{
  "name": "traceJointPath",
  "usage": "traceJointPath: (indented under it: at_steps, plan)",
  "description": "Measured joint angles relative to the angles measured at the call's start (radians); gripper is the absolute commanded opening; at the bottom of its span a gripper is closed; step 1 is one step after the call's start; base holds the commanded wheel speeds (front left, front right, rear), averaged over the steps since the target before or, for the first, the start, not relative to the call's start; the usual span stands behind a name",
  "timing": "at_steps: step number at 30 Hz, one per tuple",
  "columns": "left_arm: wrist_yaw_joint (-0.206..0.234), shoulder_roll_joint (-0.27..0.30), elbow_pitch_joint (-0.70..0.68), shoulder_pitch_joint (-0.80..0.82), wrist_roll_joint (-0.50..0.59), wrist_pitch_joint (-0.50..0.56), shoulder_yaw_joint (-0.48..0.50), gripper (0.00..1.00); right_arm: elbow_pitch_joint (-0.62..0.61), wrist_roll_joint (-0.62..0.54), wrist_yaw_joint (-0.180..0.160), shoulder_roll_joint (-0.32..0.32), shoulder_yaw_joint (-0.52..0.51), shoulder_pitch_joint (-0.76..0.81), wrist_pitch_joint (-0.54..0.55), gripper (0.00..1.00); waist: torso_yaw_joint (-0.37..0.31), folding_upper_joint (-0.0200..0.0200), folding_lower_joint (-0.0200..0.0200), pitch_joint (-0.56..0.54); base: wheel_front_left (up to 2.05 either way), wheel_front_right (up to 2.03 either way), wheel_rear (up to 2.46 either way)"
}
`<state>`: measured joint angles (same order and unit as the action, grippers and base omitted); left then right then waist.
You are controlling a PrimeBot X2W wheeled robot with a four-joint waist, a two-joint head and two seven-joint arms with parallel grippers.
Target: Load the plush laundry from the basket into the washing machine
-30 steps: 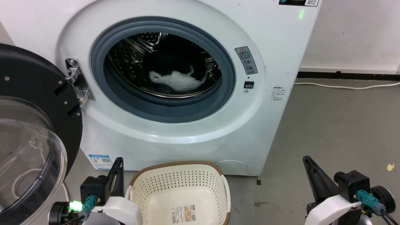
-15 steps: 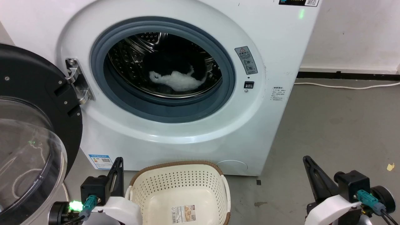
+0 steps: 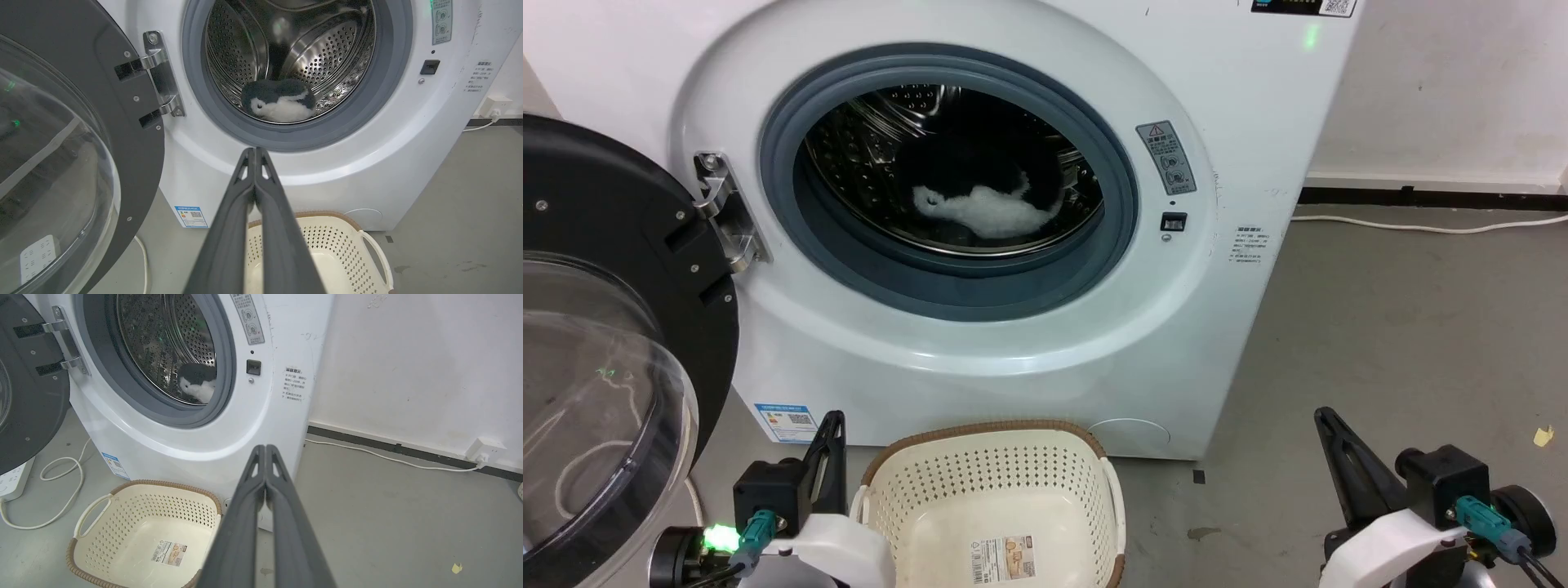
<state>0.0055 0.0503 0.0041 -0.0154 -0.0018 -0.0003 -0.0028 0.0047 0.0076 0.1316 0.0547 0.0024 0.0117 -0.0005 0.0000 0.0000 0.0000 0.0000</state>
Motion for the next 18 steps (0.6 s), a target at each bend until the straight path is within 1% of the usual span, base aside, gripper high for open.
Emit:
traceJointPath:
  at_steps: [18]
  plan:
    - [0.0, 0.0, 0.0, 0.0, 0.0, 0.0, 0.0, 0.0, 0.0, 0.0, 0.0, 0.0, 0.0, 0.0, 0.0, 0.0, 0.0, 0.0, 0.0, 0.0, 0.0, 0.0, 0.0]
